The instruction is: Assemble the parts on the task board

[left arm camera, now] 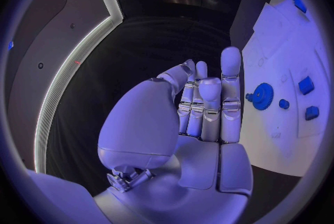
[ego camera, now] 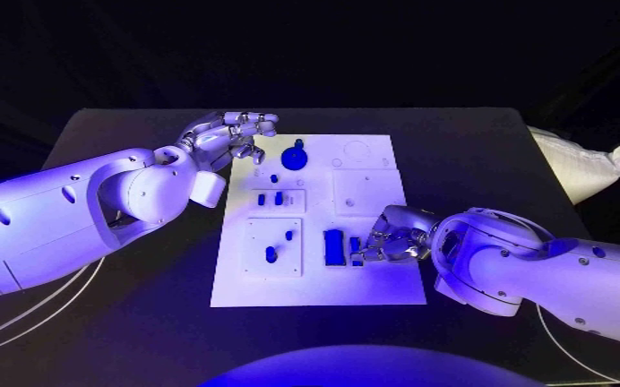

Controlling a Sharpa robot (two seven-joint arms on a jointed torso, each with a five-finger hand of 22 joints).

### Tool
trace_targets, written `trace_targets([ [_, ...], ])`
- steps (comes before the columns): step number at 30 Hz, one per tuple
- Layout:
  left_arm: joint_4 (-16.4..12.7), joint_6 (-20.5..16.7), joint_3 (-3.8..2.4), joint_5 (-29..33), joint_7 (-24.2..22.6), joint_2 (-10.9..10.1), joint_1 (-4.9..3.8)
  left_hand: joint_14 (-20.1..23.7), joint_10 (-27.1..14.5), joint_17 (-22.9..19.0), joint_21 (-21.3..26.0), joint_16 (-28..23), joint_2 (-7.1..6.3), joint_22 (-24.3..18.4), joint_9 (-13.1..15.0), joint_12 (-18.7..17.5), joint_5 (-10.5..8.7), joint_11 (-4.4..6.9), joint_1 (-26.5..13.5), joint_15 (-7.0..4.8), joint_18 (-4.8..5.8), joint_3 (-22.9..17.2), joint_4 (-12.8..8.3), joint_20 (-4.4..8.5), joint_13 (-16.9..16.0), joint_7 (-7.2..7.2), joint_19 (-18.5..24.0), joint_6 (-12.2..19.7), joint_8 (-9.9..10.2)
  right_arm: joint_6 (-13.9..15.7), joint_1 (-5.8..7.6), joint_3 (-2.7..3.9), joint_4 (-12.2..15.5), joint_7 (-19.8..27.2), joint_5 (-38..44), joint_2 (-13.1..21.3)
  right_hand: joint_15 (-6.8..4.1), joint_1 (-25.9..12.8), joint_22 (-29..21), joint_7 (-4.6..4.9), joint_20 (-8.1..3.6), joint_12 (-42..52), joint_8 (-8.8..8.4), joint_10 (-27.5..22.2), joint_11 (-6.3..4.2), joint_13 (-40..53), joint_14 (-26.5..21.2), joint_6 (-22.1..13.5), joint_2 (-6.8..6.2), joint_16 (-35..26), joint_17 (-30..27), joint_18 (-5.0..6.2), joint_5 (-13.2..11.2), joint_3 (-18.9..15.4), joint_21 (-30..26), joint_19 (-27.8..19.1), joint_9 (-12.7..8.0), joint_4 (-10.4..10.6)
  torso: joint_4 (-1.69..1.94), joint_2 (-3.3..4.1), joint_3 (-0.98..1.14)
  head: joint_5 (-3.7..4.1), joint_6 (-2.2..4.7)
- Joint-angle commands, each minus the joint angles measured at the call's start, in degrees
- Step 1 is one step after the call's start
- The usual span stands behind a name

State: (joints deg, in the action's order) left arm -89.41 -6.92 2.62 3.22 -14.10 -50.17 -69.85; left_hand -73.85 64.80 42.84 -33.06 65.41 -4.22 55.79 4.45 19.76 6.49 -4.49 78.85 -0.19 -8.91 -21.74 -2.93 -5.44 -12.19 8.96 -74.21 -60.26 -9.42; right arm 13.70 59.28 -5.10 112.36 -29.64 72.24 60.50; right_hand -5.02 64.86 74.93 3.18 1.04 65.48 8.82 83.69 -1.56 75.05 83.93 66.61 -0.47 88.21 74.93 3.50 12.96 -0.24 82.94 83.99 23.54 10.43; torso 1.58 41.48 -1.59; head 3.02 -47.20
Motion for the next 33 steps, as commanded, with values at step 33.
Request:
trace_targets([
  [33,12.01,-12.05,0.17,5.95,-7.69,8.04,3.56,38.4,-25.65,-37.84,33.06,-57.69,4.22,-38.17,-4.45,-15.49,-1.95,-3.21,-24.06,6.54,2.03,11.4,2.93,-6.04,12.19,-3.82,45.86,22.63,9.42,5.64,9.11,1.98,-38.16,46.12,-61.82,-15.99,9.8,-8.66,-69.26,3.84,7.88,-65.48,-8.82,-40.28,7.4,-69.47,-40.76,-28.61,0.47,-88.21,-67.53,3.64,-6.6,6.62,-76.59,-43.08,-17.46,-10.43,-1.47,-6.44,-0.93,-0.13,8.91],
])
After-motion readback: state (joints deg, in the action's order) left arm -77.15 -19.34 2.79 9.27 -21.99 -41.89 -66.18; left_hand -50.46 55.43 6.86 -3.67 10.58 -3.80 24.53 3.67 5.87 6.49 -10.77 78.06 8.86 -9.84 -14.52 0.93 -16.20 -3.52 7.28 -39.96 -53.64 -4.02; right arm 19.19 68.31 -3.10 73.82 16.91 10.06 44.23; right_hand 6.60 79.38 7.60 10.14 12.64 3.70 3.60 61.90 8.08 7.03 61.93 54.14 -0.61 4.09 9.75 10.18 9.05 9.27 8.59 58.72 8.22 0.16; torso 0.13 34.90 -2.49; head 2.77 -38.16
